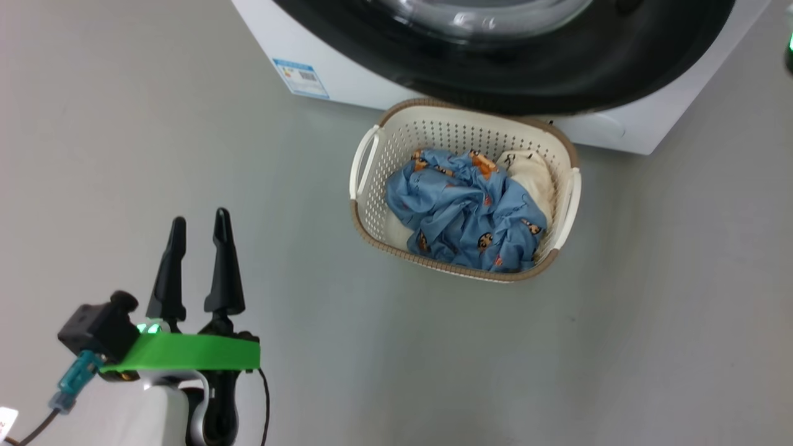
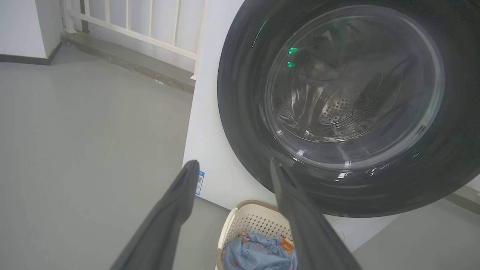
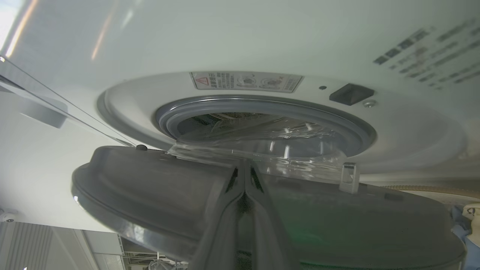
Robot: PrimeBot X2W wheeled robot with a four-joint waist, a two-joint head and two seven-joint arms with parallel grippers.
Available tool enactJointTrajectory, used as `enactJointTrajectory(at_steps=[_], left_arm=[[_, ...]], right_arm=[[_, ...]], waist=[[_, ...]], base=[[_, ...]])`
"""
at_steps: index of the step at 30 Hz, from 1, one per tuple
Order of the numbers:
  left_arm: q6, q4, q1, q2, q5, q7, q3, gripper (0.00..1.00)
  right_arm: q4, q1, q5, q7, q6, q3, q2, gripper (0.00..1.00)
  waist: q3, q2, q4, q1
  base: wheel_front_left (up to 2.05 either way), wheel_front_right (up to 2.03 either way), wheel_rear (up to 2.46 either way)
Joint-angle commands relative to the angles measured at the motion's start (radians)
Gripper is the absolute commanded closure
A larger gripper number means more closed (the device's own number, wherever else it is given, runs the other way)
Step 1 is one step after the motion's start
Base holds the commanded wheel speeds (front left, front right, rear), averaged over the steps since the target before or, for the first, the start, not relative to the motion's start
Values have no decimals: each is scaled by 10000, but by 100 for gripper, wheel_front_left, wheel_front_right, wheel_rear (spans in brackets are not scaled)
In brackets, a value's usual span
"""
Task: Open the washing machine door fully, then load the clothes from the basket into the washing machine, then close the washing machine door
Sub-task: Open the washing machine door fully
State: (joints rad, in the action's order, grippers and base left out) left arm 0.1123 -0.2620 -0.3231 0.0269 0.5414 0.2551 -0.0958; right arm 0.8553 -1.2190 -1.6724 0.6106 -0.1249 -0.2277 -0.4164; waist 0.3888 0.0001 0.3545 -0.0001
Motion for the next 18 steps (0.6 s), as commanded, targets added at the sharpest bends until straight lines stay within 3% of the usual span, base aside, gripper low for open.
enactJointTrajectory(at_steps=[1,18], left_arm=[[-63,119,188,233,-179,66,389,0],[37,-161,588,233,-720,67,675,0]], right_arm=[[-425,583,-52,219,-58,-222,396,100],[-1768,3404,-576,539,-58,-30,711,100]], waist=[[-318,-1,-140,1],[-1523,-1,-136,1]], base=[[0,0,0],[0,0,0]])
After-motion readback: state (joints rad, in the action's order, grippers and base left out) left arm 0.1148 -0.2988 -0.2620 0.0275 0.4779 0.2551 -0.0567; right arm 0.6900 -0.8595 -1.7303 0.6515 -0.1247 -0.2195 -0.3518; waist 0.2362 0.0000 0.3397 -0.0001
